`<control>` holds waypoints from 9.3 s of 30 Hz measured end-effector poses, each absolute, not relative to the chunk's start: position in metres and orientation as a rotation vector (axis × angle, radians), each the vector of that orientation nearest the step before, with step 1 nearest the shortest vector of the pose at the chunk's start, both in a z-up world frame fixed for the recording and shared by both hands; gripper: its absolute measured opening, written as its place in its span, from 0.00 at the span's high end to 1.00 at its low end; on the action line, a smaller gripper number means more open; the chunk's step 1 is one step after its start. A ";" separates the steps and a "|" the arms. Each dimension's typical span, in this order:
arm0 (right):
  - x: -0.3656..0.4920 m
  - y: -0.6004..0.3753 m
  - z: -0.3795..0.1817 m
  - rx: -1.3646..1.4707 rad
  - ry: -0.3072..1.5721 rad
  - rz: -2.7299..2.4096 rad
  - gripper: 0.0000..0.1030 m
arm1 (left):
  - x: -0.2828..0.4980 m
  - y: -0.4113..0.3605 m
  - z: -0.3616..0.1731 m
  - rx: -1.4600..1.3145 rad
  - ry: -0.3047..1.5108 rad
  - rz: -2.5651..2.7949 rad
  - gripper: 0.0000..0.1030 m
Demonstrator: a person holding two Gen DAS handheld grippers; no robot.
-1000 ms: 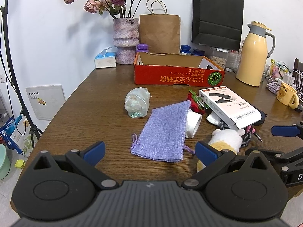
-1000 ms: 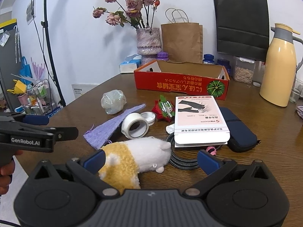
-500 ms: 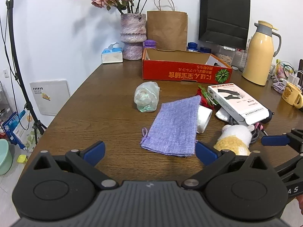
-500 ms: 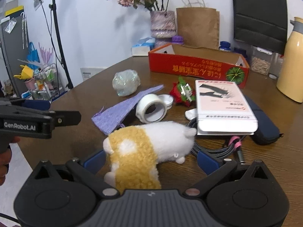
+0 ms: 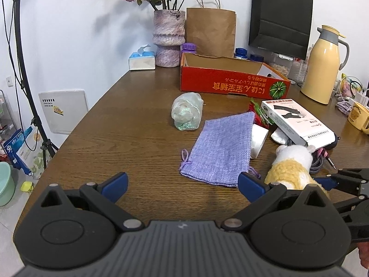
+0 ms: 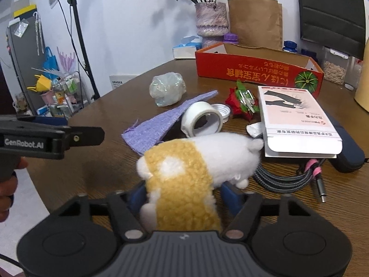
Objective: Flip cup upright
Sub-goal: 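Close the right gripper on the plush toy and lift it, then grasp the white glove box with the left gripper while the right gripper holds the plush toy, then carry the glove box with the left gripper while the right carries the plush toy, then lower the glove box into the red box while the right gripper releases the plush toy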
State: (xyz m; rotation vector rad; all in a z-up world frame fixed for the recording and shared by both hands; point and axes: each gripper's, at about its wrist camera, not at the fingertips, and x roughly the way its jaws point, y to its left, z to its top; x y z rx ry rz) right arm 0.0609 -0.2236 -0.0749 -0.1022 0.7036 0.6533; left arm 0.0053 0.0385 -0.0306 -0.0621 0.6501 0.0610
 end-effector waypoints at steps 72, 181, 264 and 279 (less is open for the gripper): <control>0.204 -0.414 -0.038 -0.052 0.438 0.506 0.50 | 0.204 -0.167 -0.013 -0.145 0.876 0.082 0.00; 0.240 -0.304 -0.008 -0.011 0.399 0.443 0.50 | 0.222 -0.063 0.044 -0.064 0.680 0.079 0.02; 0.411 -0.206 0.005 -0.100 0.571 0.397 0.00 | 0.388 -0.007 0.037 -0.066 0.664 0.151 0.00; 0.352 -0.234 0.018 -0.086 0.519 0.392 0.00 | 0.322 -0.007 0.051 -0.034 0.565 0.105 0.00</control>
